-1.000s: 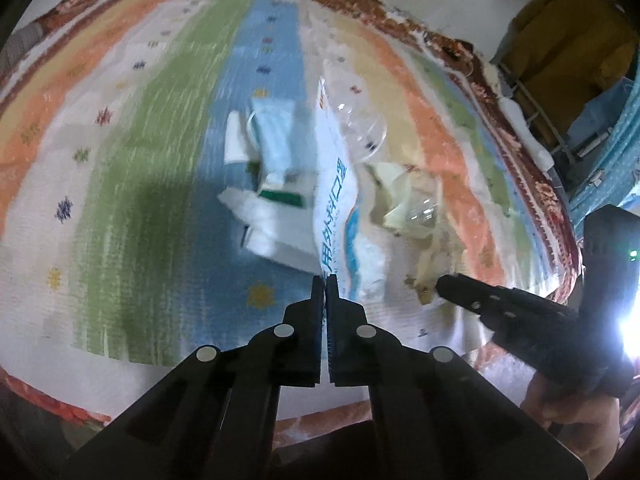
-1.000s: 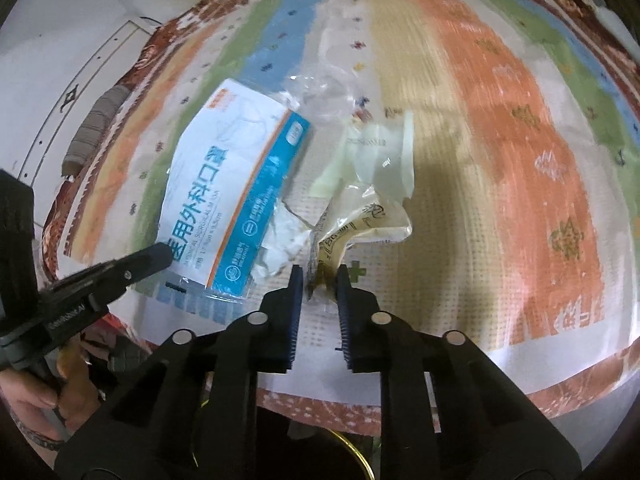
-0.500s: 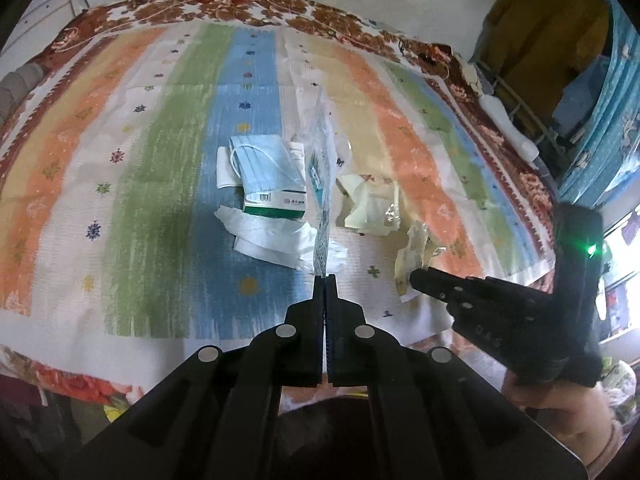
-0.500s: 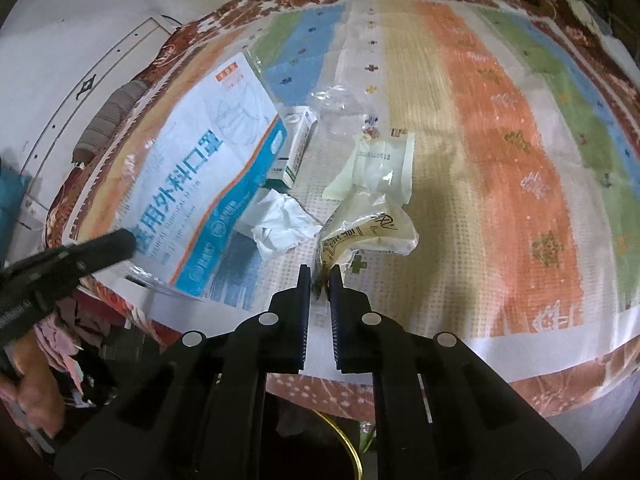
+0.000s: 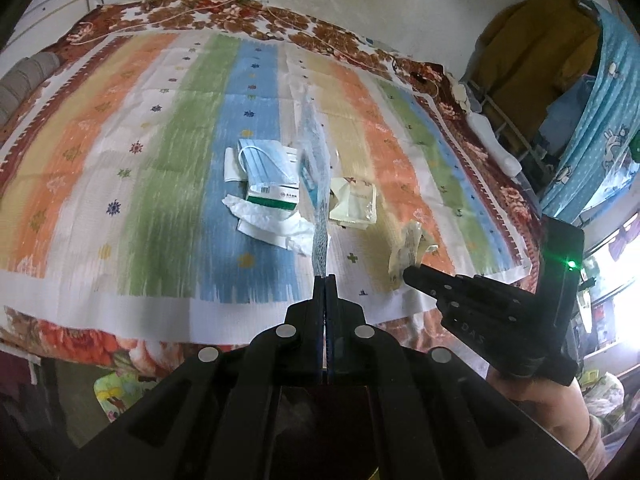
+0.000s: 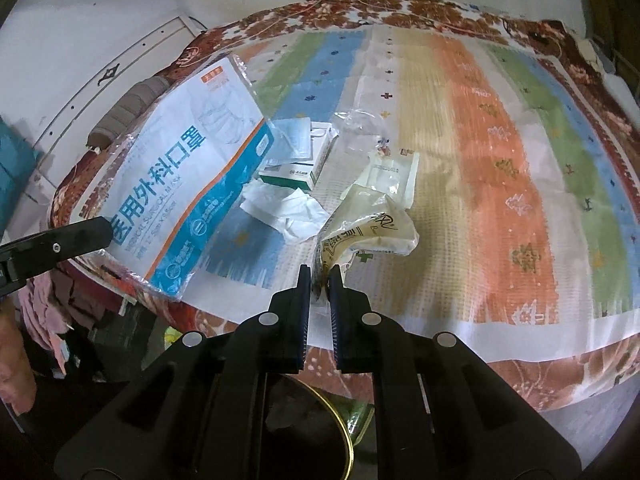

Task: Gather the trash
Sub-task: 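Lift and carry both held items back above the bin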

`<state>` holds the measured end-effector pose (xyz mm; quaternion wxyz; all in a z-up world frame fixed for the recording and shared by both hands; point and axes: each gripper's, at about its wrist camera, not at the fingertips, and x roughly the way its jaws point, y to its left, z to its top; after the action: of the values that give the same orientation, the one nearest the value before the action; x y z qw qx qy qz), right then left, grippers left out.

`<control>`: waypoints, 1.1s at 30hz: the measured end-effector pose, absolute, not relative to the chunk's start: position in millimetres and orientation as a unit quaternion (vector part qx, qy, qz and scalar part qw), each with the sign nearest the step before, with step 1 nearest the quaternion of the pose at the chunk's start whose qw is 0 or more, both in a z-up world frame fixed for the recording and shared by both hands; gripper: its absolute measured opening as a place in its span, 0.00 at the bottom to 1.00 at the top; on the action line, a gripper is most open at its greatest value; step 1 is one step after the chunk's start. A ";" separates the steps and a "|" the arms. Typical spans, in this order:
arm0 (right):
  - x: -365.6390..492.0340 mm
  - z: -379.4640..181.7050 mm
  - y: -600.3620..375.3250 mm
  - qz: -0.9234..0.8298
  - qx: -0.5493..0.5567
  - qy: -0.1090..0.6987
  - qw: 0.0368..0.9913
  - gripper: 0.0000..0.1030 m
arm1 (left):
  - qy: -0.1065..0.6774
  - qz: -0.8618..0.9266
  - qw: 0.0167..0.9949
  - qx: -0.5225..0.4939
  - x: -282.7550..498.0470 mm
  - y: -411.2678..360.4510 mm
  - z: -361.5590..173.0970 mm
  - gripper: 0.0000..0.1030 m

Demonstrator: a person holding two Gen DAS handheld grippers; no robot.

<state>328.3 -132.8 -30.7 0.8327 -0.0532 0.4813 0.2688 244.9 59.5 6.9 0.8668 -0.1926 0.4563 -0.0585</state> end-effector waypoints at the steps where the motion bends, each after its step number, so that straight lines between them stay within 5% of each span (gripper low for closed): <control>1: 325.2 -29.9 -132.7 0.269 -0.058 0.479 0.833 0.08 | 0.454 -0.060 0.868 -0.194 239.9 58.4 7.6 0.00; 33: 215.3 -24.4 -149.0 0.309 -0.100 0.441 0.837 0.08 | 0.418 -0.087 0.881 -0.205 130.3 24.0 1.4 0.00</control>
<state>215.3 -149.0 -24.4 0.8369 -0.0996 0.4405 0.3091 130.3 24.0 1.4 0.8806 -0.2047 0.4184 -0.0868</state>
